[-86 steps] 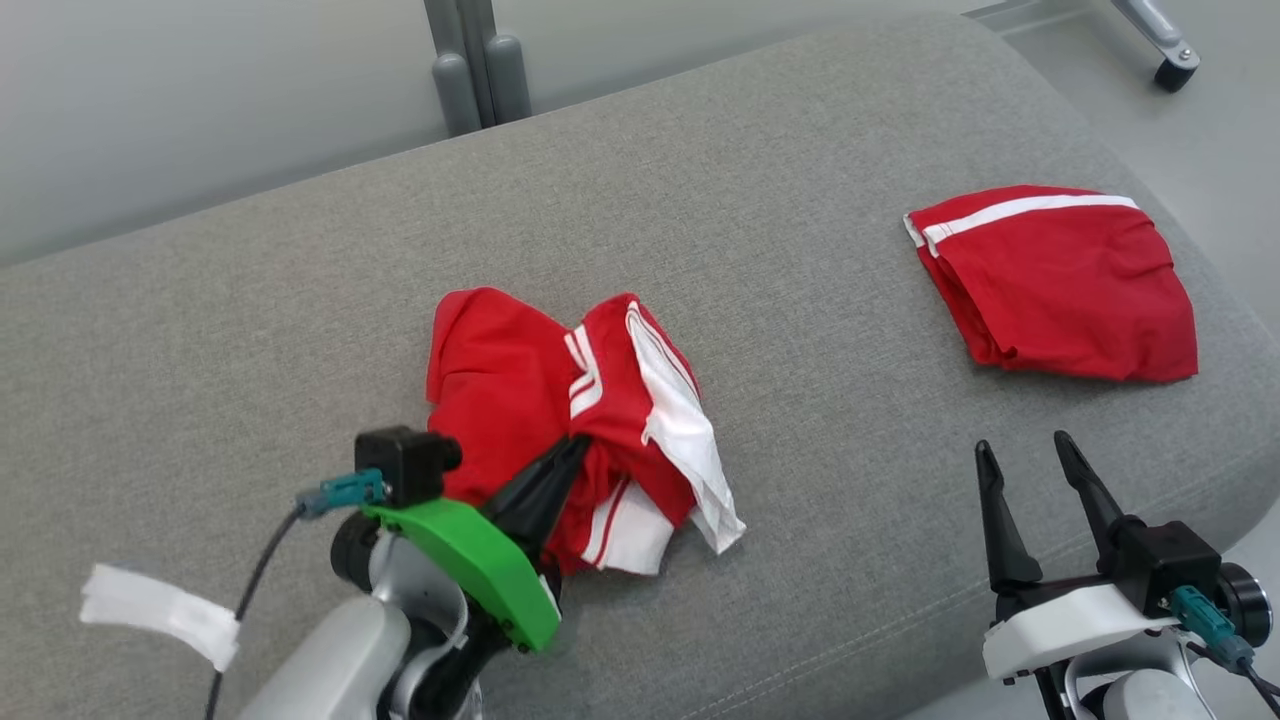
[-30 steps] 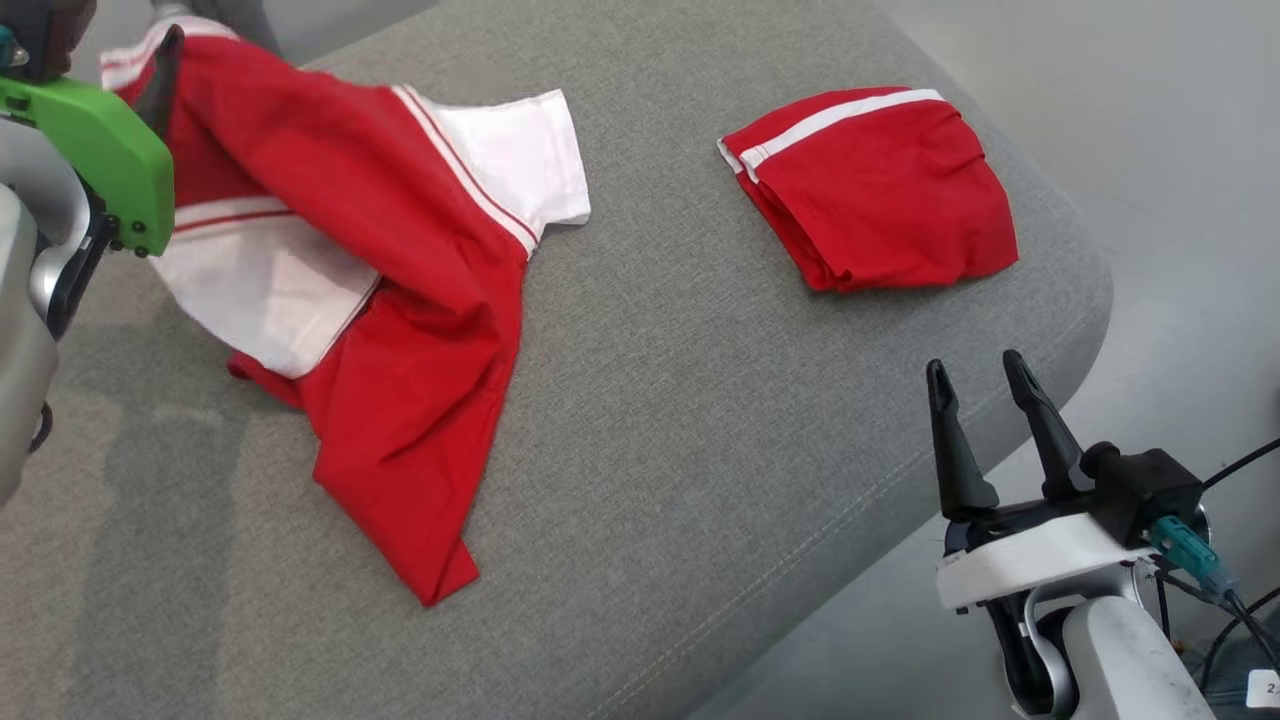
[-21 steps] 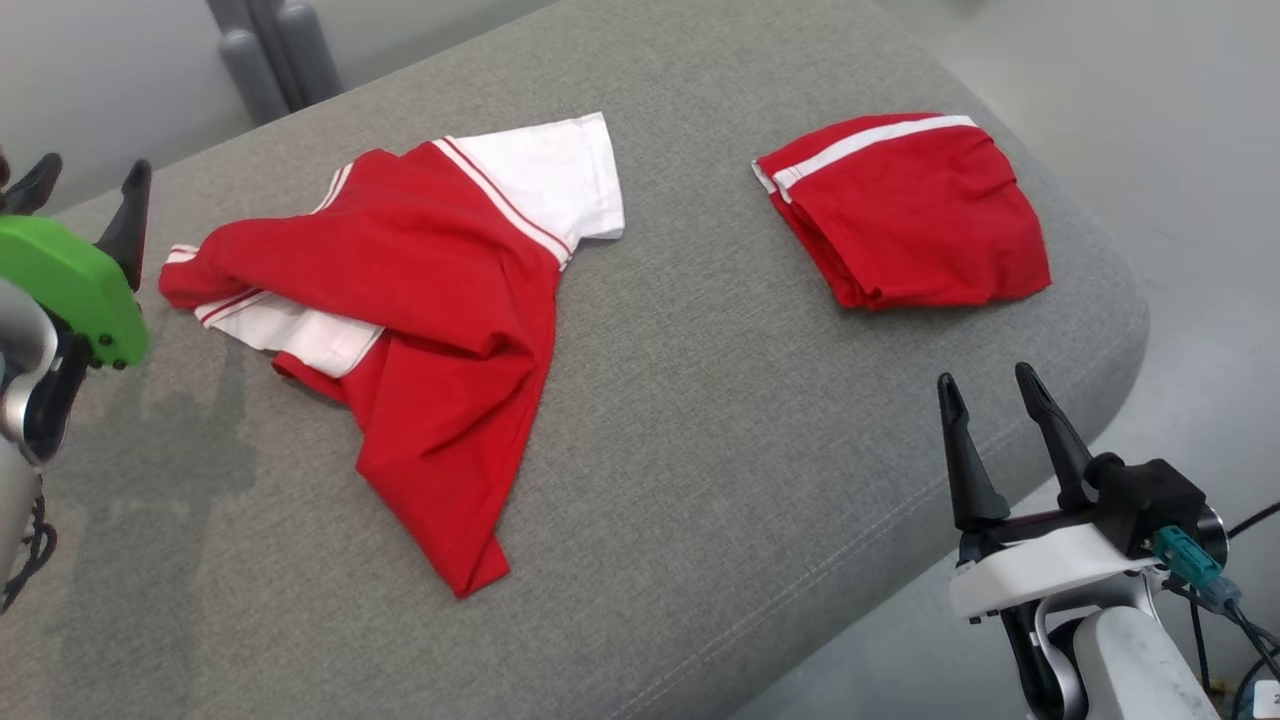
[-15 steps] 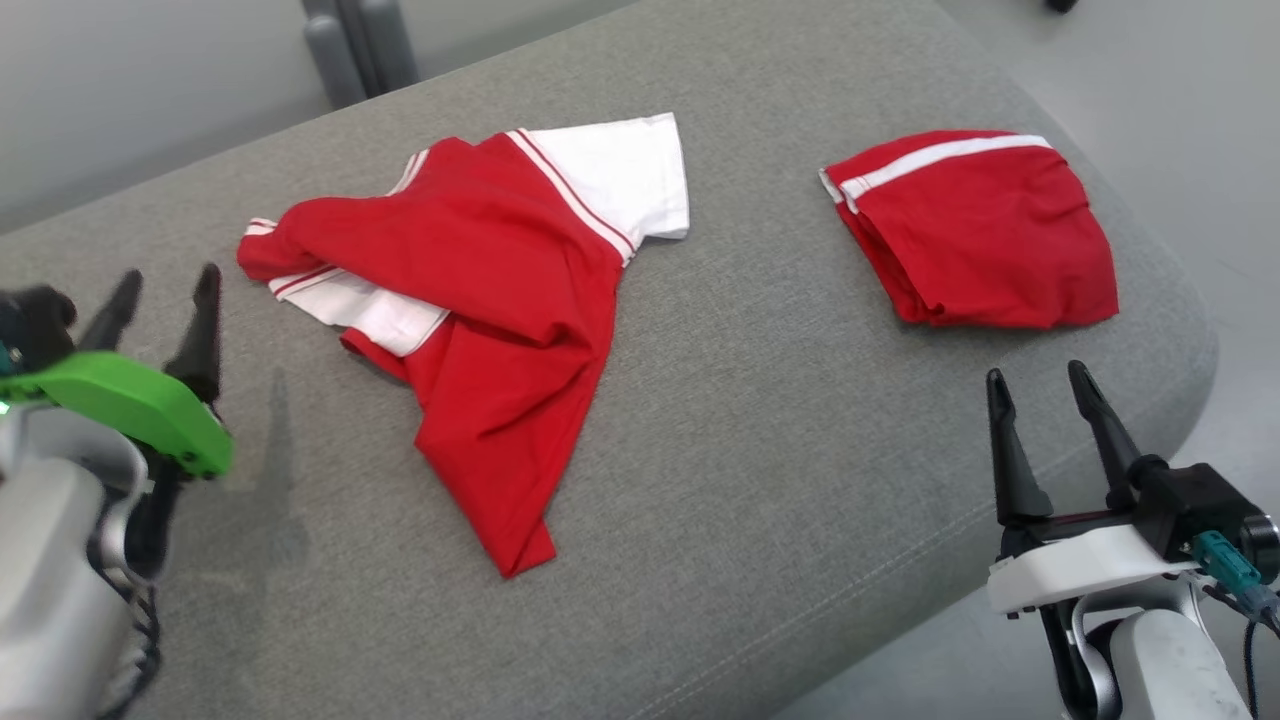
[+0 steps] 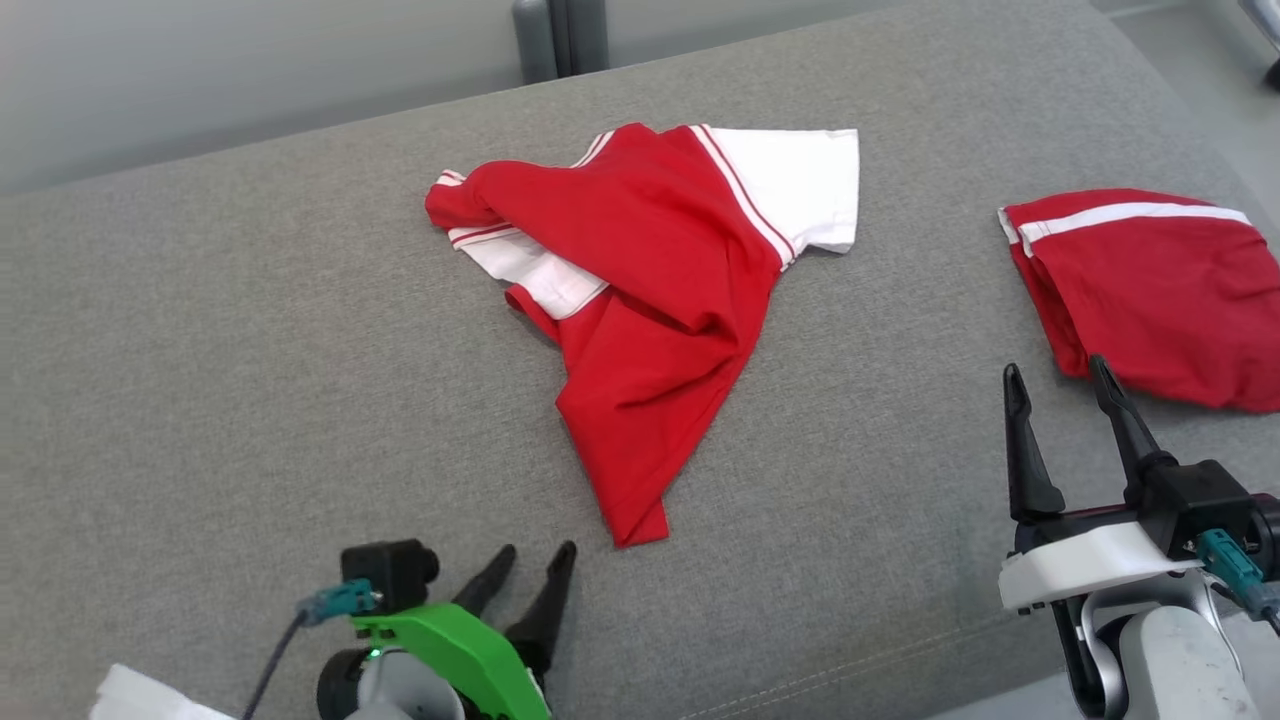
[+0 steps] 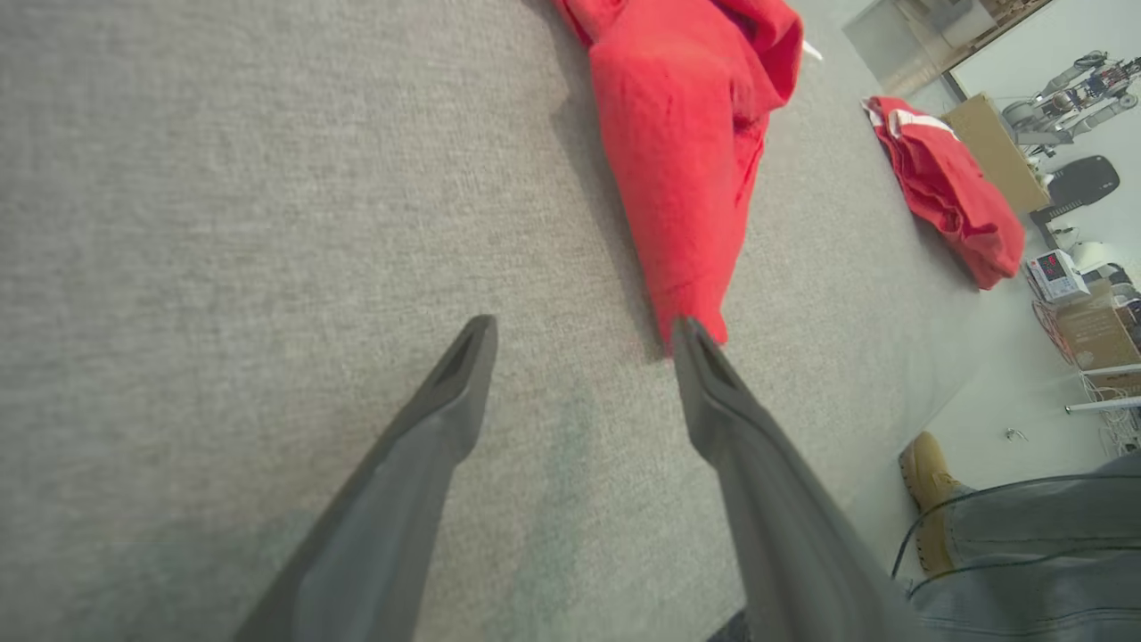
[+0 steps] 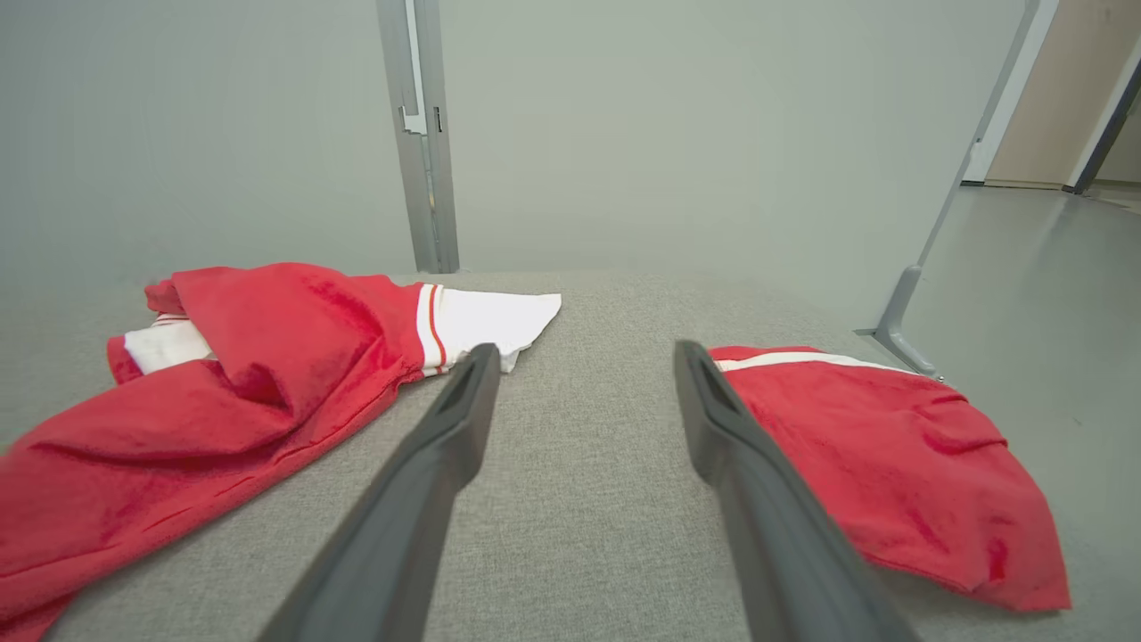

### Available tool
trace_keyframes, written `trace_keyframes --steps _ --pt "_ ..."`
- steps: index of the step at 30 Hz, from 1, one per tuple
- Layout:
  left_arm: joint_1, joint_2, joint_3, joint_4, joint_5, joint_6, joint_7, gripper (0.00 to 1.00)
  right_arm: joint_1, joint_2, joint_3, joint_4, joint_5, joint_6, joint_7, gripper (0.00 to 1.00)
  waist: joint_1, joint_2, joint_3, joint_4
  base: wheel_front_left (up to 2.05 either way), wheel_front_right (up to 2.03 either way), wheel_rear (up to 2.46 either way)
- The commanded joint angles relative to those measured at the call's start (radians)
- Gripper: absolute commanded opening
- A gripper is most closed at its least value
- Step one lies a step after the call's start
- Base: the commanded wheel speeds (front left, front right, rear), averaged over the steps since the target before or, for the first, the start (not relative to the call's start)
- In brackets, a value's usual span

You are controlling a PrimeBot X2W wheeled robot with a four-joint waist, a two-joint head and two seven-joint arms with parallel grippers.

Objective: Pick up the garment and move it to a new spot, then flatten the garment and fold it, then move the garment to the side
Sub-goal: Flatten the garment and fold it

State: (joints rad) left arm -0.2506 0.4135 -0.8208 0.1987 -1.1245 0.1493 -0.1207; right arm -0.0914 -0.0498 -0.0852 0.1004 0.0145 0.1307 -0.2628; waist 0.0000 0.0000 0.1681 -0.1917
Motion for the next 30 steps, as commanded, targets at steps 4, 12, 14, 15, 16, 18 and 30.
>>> trace_keyframes --steps 4,12,14,15,16,18,30 --pt "-0.043 -0.079 -0.065 0.061 0.010 -0.018 0.056 1.00 -0.025 -0.002 0.023 0.010 -0.002 0.000 -0.003 1.00 0.0000 0.0000 0.017 0.033 0.00 0.00 0.00" --pt "-0.083 -0.157 -0.075 0.206 0.001 -0.053 0.048 1.00 -0.034 -0.002 0.030 0.021 0.012 0.000 -0.003 1.00 0.0000 0.0000 0.035 -0.020 0.00 0.00 0.00" --pt "-0.093 -0.165 -0.073 0.229 0.003 -0.060 0.040 1.00 -0.030 -0.002 0.025 0.023 0.011 0.000 -0.003 1.00 0.0000 0.0000 0.037 -0.032 0.00 0.00 0.00" --pt "-0.094 -0.168 -0.074 0.240 0.006 -0.063 0.037 1.00 -0.026 -0.002 0.026 0.022 0.011 0.000 -0.003 1.00 0.0000 0.0000 0.036 -0.037 0.00 0.00 0.00" --pt "-0.096 -0.171 -0.074 0.251 0.006 -0.065 0.034 1.00 -0.022 -0.002 0.027 0.020 0.013 0.000 -0.003 1.00 0.0000 0.0000 0.037 -0.043 0.00 0.00 0.00" --pt "-0.105 -0.176 -0.079 0.278 0.016 -0.063 0.029 1.00 -0.019 -0.002 0.026 0.019 0.017 0.000 -0.003 1.00 0.0000 0.0000 0.037 -0.052 0.00 0.00 0.00" --pt "-0.194 -0.109 -0.103 0.378 0.120 -0.074 -0.030 0.00 0.002 -0.002 0.005 0.011 0.025 0.000 -0.003 1.00 0.0000 0.0000 0.030 -0.046 0.00 0.00 0.00"
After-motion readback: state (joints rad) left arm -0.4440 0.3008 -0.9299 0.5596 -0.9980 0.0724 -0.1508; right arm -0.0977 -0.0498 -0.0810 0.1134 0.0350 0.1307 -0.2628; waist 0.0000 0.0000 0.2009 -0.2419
